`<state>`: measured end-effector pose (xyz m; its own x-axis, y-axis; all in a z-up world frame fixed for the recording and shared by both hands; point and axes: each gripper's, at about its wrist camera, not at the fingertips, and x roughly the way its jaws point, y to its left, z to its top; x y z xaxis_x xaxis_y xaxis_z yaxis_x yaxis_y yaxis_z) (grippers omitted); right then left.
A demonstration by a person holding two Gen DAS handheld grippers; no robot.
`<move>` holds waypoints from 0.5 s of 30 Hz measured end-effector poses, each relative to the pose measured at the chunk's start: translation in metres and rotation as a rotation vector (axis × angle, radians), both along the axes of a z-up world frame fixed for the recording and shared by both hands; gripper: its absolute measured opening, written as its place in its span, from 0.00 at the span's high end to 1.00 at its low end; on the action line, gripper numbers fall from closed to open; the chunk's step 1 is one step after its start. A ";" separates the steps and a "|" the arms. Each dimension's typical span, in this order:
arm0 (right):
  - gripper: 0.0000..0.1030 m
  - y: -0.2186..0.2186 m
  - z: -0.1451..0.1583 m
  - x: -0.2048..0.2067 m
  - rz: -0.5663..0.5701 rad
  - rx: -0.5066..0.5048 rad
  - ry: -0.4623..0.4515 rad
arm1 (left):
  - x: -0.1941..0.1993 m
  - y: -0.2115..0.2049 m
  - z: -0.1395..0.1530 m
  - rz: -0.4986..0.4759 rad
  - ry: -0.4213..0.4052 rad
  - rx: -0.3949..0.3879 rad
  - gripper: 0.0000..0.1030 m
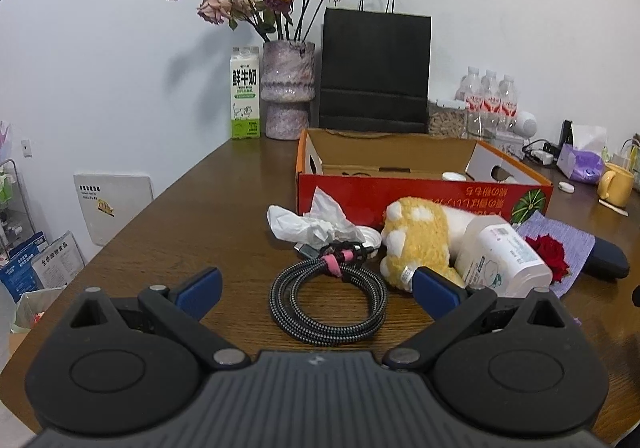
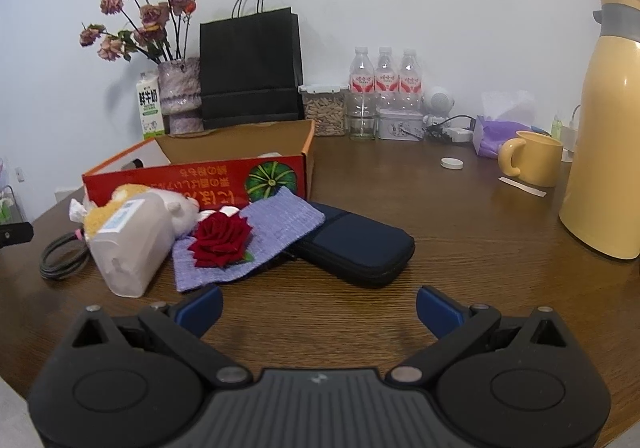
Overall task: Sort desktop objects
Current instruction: 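Grasp the red rose with the right gripper while the left grasps the pink-tied braided cable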
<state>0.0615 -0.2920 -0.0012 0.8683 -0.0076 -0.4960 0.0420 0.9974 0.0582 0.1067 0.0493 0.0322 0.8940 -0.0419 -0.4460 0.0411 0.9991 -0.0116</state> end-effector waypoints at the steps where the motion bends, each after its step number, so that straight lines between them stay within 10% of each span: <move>1: 0.00 -0.001 -0.001 0.002 -0.002 -0.004 0.005 | 0.001 0.000 -0.001 -0.003 0.005 0.000 0.00; 15: 0.00 0.021 0.001 0.033 0.079 -0.046 -0.001 | 0.025 -0.008 -0.017 -0.016 0.075 0.036 0.00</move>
